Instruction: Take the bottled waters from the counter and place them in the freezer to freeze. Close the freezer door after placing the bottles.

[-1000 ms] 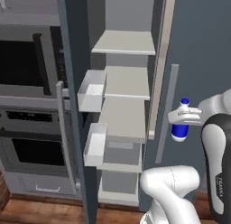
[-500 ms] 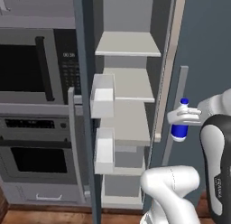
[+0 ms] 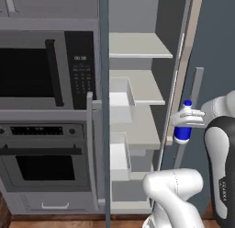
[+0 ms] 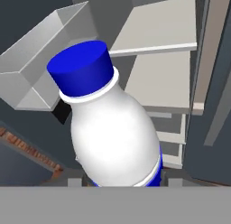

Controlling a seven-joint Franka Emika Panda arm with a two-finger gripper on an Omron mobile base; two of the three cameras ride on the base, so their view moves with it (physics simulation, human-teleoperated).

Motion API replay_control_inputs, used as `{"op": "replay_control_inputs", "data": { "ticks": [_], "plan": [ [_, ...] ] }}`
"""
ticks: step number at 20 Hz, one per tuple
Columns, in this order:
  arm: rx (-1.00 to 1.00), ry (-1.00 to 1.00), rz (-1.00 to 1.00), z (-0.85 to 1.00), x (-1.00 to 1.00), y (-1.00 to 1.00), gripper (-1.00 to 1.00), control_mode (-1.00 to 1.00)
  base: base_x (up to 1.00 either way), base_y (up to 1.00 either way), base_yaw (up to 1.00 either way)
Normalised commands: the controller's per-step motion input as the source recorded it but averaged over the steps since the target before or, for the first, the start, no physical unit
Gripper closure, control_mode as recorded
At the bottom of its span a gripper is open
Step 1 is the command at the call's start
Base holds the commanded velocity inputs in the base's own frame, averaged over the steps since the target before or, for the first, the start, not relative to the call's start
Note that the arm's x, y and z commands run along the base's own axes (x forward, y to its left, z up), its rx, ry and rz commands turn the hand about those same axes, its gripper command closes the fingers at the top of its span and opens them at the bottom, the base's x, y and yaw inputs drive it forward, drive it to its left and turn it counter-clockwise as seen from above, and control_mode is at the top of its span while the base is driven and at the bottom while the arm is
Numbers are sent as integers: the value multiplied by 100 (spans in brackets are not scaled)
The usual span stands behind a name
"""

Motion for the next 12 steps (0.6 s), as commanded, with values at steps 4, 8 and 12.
{"op": "replay_control_inputs", "data": {
  "ticks": [4, 8, 12],
  "plan": [
    [0, 0, 0, 0, 0, 0, 100, 100, 26, 16, -6],
    [0, 0, 0, 0, 0, 0, 100, 100, 17, -1, 0],
    [0, 0, 0, 0, 0, 0, 100, 100, 16, -3, 0]
  ]
}}
